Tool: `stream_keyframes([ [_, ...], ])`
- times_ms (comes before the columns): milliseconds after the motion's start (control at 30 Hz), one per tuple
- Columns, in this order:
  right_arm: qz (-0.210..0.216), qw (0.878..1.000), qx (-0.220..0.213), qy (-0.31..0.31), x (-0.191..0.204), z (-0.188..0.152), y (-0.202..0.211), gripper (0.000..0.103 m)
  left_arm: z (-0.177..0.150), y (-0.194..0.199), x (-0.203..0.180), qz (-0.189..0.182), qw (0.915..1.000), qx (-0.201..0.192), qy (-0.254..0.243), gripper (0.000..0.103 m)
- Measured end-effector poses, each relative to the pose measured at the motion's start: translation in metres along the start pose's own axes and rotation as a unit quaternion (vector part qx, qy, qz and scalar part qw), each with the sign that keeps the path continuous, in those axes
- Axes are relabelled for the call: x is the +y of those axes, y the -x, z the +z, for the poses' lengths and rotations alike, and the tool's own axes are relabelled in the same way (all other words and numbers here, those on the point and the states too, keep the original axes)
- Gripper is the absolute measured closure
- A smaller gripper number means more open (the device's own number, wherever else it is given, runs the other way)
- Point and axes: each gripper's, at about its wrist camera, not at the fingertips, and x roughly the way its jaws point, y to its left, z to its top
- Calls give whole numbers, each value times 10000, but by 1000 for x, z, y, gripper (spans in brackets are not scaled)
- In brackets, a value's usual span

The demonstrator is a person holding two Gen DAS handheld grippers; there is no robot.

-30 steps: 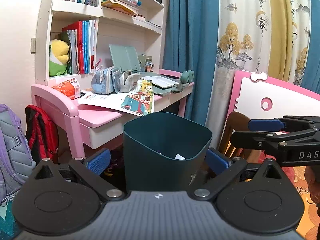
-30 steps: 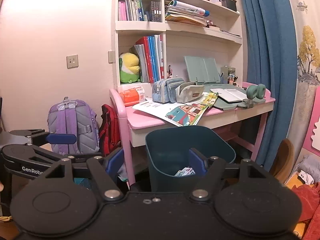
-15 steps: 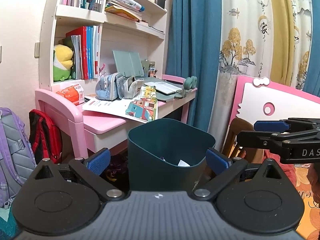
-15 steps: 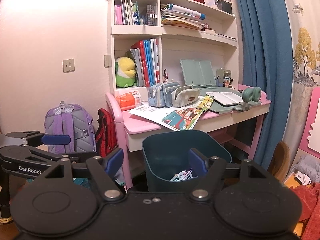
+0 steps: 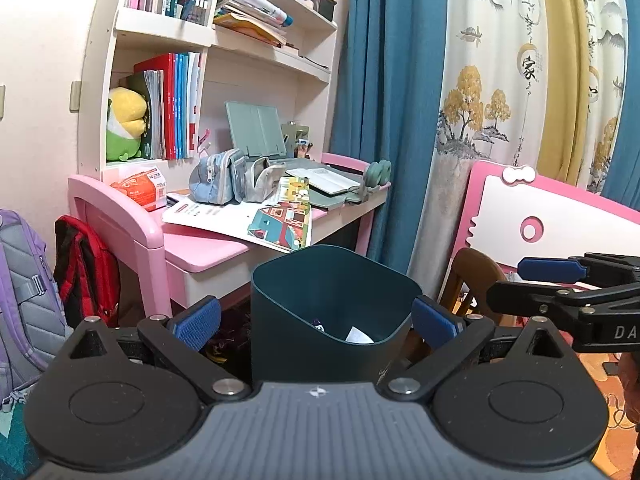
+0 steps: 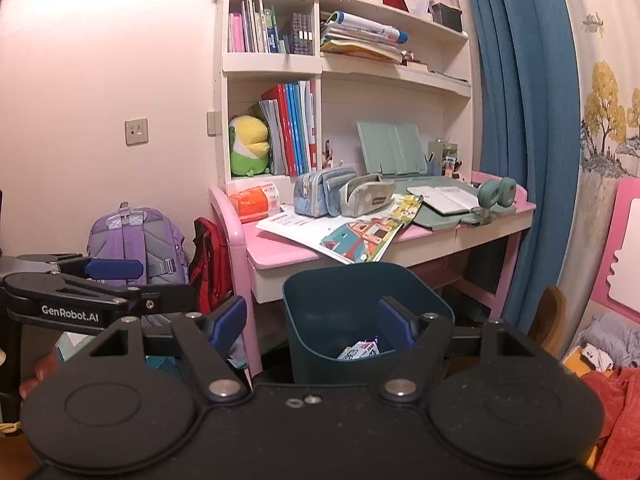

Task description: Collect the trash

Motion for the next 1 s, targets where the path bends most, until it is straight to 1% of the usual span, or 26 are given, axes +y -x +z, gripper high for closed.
stream_keyframes([
  [233,21,10000,21,2,1,4,5,31,6,7,1,-125,9998,47,174,1],
  [367,26,10000,60,33,3,6,9,31,9,12,0,-138,9998,48,165,1],
  [533,23,9999,86,85,4,5,16,31,12,18,-4,-239,9995,127,190,1],
  [767,-5,9999,51,145,7,5,27,31,10,25,-15,-280,9995,147,74,1],
  [1000,-3,9999,-7,123,5,1,39,31,5,33,-22,-440,9990,80,27,1],
])
